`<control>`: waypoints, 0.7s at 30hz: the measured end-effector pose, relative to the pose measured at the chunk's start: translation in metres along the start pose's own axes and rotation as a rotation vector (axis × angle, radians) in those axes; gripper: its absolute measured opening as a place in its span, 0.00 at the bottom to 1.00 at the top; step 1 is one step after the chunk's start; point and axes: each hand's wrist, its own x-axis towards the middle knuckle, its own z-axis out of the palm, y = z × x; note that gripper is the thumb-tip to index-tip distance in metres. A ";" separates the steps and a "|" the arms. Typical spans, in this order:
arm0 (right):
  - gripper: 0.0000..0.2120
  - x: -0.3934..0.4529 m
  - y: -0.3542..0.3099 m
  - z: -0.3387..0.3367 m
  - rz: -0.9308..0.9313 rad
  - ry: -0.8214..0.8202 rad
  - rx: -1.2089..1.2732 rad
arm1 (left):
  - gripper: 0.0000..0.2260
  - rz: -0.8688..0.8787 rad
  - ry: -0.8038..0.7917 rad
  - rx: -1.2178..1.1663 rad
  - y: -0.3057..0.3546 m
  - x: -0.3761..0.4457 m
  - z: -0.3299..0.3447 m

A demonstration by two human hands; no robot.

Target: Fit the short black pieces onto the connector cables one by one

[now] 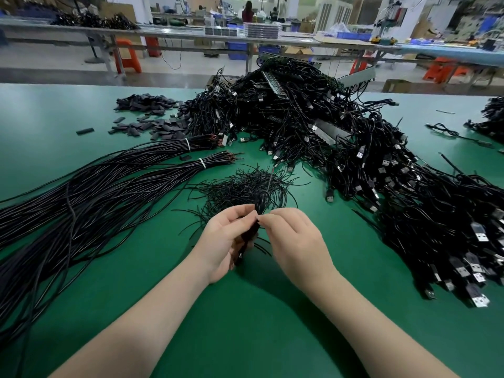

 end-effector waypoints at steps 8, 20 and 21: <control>0.11 -0.005 0.005 0.001 -0.024 -0.031 -0.010 | 0.13 0.062 -0.095 0.009 -0.005 -0.001 0.004; 0.14 -0.003 0.003 -0.002 0.569 -0.027 0.517 | 0.10 0.022 -0.146 -0.094 -0.001 0.002 -0.002; 0.16 -0.004 0.003 -0.001 0.687 -0.040 0.598 | 0.09 0.004 -0.137 -0.104 -0.001 0.002 -0.002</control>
